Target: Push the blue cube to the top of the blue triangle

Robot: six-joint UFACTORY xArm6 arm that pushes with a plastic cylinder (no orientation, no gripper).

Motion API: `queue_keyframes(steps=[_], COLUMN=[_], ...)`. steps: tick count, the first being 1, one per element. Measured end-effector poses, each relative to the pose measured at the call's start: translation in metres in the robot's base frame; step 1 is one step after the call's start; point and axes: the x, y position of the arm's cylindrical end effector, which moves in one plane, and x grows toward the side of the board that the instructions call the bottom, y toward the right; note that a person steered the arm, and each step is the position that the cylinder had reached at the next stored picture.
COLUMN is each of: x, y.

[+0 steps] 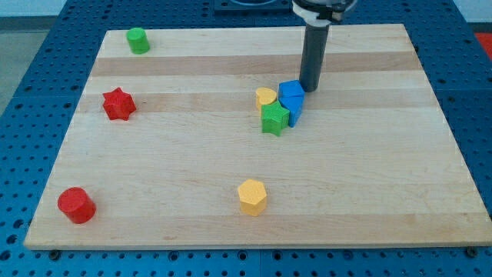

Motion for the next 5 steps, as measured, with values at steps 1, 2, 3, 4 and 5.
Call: queue_keyframes(steps=[1,2,3,4,5], x=[-0.032,-0.048,-0.049,-0.049,-0.049], y=[-0.003,-0.031,-0.076,-0.131,-0.186])
